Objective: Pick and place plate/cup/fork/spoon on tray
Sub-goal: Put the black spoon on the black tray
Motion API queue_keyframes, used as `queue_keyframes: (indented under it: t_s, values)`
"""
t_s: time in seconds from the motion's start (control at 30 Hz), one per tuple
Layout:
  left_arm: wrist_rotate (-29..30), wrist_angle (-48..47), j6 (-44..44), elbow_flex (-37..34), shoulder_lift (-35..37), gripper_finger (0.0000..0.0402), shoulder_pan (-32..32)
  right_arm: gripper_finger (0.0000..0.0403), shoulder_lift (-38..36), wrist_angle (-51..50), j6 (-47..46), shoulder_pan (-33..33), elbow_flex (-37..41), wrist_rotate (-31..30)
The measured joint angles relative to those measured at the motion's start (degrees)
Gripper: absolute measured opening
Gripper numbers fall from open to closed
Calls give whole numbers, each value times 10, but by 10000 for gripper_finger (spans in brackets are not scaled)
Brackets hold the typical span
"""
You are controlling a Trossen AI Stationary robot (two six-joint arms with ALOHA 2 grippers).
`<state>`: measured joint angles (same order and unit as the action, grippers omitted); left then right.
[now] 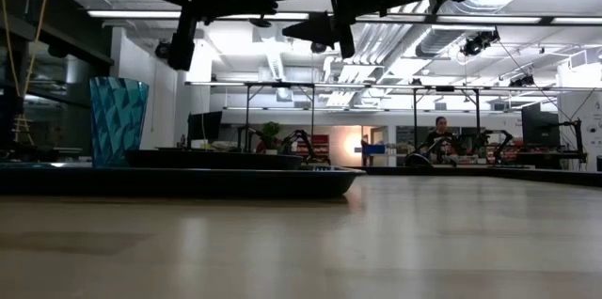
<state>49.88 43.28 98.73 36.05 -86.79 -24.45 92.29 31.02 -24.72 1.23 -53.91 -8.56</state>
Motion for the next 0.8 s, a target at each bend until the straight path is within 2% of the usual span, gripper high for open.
queue_keyframes:
  t_s: [0.17, 0.33, 0.6, 0.8]
  values:
    - [15, -1, 23, 11, -20, 1, 0, 282, 0, -11, -34, 0, 0, 1]
    - [11, 0, 25, 17, -27, 1, 4, 264, 4, -14, -57, 0, 0, 22]
    - [-4, 0, 11, 17, -27, 1, 8, 212, 21, -15, -83, 0, 0, 46]
    - [-5, -1, 3, 17, -27, 1, 9, 157, 21, 1, -83, -1, 0, 56]
